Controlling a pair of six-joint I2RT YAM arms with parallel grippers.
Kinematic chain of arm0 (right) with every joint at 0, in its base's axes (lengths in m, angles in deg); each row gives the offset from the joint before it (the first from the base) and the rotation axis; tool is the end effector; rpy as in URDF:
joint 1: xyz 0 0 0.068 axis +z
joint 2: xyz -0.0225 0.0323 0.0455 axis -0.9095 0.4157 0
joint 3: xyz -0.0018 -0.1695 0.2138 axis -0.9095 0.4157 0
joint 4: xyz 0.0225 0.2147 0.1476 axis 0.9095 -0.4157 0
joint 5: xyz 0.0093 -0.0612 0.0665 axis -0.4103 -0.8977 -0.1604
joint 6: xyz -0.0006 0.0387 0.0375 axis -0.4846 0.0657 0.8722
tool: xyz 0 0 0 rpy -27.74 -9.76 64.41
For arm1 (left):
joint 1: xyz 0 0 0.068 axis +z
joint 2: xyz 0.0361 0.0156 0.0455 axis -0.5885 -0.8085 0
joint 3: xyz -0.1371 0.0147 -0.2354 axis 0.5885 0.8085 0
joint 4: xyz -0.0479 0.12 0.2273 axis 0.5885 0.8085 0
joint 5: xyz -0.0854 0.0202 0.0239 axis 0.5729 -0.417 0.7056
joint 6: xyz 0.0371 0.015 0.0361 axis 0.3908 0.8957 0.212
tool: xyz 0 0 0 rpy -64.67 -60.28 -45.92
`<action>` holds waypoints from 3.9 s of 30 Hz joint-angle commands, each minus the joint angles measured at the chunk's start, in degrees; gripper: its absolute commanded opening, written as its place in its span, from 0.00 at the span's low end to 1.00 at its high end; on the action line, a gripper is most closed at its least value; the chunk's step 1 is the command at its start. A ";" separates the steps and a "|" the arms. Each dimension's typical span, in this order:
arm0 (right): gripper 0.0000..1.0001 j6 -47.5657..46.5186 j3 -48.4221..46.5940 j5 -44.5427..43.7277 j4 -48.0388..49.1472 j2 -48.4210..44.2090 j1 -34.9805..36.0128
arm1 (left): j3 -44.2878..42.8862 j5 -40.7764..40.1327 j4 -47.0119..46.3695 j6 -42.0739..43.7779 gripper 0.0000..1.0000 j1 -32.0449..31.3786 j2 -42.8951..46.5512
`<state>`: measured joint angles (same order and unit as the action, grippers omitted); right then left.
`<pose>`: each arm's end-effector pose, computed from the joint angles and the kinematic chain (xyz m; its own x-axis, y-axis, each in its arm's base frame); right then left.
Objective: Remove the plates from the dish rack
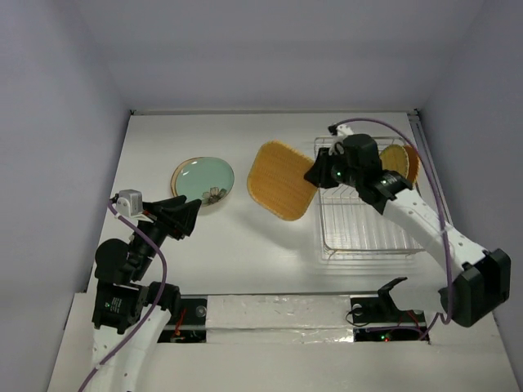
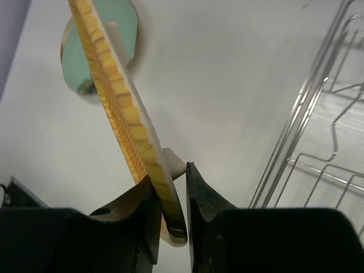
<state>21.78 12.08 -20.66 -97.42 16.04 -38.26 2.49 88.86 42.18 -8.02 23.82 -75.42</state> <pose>0.2454 0.1310 0.3471 -0.5642 0.1033 -0.8191 -0.3792 0.8489 0.3683 0.0625 -0.0238 0.3521 0.0328 -0.4145 -0.9095 0.5294 0.7790 -0.3360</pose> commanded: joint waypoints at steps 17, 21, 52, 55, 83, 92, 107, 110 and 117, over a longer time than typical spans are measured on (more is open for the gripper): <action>0.00 -3.68 1.98 21.07 8.63 20.59 10.17 | 0.56 1.31 -3.43 -0.10 0.47 1.24 -0.60; 0.08 -2.89 1.45 14.83 7.57 23.93 10.17 | 0.57 1.31 -3.35 -0.18 0.47 1.24 -0.60; 0.00 5.19 5.93 -26.11 4.95 -3.82 7.20 | 0.57 1.31 -3.35 -0.10 0.40 1.24 -0.16; 0.00 6.78 7.68 -35.26 0.90 -11.47 -1.49 | 0.48 0.17 -2.91 -0.10 0.26 1.24 0.01; 0.44 4.41 8.13 -32.29 6.52 4.60 -30.87 | -0.05 -5.02 -0.97 -0.45 0.35 -6.49 5.81; 0.04 0.45 5.77 -31.95 5.12 1.88 -30.87 | -0.14 -5.37 -0.97 -0.62 0.35 -7.02 5.72; 0.00 -6.49 -6.28 -30.28 -6.49 -6.99 -26.49 | -0.05 -5.46 -0.88 -0.63 0.36 -7.02 4.76; 0.00 -6.93 -8.47 -27.29 -7.45 -9.45 -23.33 | -0.05 -5.64 -0.88 -0.80 0.36 -7.02 4.58; 0.00 -8.16 -11.47 -30.09 -9.83 -8.50 -21.03 | -0.14 -5.73 -0.80 -0.89 0.37 -7.02 3.97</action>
<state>11.86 6.81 -49.23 -117.83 9.70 -59.24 2.49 83.42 43.12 -8.48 17.24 -70.56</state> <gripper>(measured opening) 0.122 0.364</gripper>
